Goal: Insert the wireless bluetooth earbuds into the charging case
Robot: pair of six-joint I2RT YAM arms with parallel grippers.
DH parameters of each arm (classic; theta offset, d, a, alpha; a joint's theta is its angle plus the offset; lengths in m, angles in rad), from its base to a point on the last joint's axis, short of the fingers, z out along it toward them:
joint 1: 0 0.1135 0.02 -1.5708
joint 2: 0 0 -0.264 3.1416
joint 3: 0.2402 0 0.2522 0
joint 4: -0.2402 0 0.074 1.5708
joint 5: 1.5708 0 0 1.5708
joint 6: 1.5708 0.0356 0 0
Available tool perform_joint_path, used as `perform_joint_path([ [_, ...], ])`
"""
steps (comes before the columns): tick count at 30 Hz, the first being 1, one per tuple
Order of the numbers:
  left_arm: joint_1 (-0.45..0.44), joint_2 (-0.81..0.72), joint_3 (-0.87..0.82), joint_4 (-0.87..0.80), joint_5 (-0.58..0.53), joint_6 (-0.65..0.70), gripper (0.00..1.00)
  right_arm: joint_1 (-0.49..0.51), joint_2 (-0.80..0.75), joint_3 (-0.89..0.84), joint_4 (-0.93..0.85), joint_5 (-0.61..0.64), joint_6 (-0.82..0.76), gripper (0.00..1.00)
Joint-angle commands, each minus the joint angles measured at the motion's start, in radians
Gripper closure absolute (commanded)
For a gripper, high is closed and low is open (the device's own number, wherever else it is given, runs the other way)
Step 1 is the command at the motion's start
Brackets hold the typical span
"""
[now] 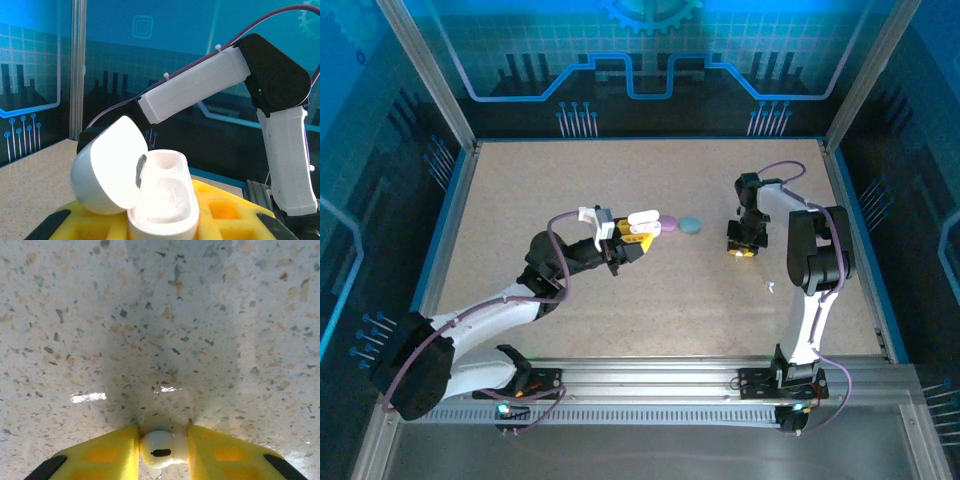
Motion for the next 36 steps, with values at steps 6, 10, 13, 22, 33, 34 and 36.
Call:
perform_joint_path([
  [6,-0.009,-0.013,-0.009,0.011,-0.010,0.008,0.78,-0.001,-0.008,-0.016,0.024,-0.027,0.002,0.74],
  [10,-0.009,-0.009,-0.008,0.012,-0.013,0.010,0.78,0.013,-0.068,-0.024,0.039,-0.029,-0.003,0.74],
  [13,-0.010,-0.002,-0.006,0.010,-0.016,0.007,0.78,0.026,-0.143,-0.034,0.062,-0.038,-0.010,0.74],
  [22,-0.020,0.035,0.009,-0.004,-0.065,0.003,0.78,0.100,-0.464,-0.102,0.223,-0.084,0.000,0.74],
  [33,-0.091,0.155,0.040,0.062,-0.244,-0.006,0.78,0.275,-0.783,-0.151,0.448,0.003,0.019,0.73],
  [34,-0.097,0.165,0.043,0.069,-0.263,-0.007,0.78,0.281,-0.800,-0.154,0.458,0.001,0.025,0.73],
  [36,-0.115,0.190,0.046,0.099,-0.312,-0.005,0.78,0.295,-0.831,-0.165,0.489,-0.011,0.037,0.72],
])
